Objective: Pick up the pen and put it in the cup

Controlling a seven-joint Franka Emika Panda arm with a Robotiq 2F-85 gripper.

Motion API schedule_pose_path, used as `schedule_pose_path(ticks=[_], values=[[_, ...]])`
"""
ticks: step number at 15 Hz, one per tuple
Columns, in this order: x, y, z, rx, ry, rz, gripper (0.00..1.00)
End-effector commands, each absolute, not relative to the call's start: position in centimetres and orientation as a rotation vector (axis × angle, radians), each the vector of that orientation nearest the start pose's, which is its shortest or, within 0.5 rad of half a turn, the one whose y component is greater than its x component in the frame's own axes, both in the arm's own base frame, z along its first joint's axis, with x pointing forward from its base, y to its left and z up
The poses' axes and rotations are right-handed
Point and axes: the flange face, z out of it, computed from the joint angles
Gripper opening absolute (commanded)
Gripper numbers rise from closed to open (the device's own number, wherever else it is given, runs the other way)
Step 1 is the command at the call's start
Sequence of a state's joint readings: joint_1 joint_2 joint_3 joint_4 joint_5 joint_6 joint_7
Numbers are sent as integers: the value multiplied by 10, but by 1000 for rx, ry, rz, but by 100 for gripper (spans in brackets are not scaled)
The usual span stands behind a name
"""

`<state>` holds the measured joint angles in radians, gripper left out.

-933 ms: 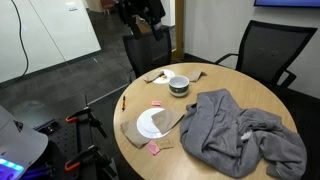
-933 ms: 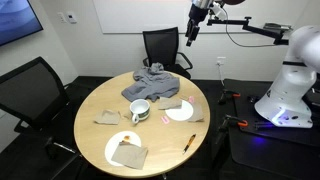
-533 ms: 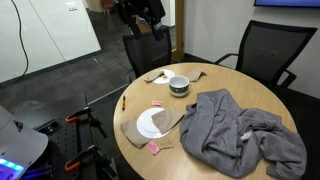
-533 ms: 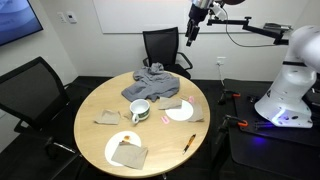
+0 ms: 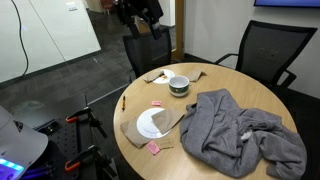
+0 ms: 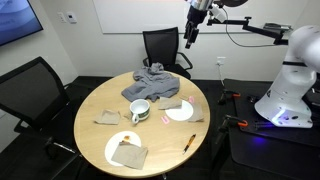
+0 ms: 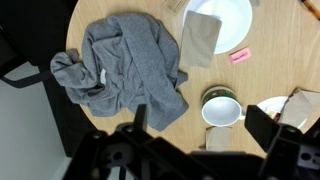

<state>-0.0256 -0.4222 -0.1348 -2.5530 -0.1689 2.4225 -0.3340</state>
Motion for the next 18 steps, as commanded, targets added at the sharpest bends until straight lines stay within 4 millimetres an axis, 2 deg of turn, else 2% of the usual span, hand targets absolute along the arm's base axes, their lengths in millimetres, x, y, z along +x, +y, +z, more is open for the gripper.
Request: schedule_pose_path(ticks=[1,9,12,18], values=[[434,-44,437,-3212,-605,-433,100],[446,26,407,-3164,-967,-389,100],[442,52,394,-3161,-1090,-384,100],[442,94,363,-3045,-1297,-399,100]])
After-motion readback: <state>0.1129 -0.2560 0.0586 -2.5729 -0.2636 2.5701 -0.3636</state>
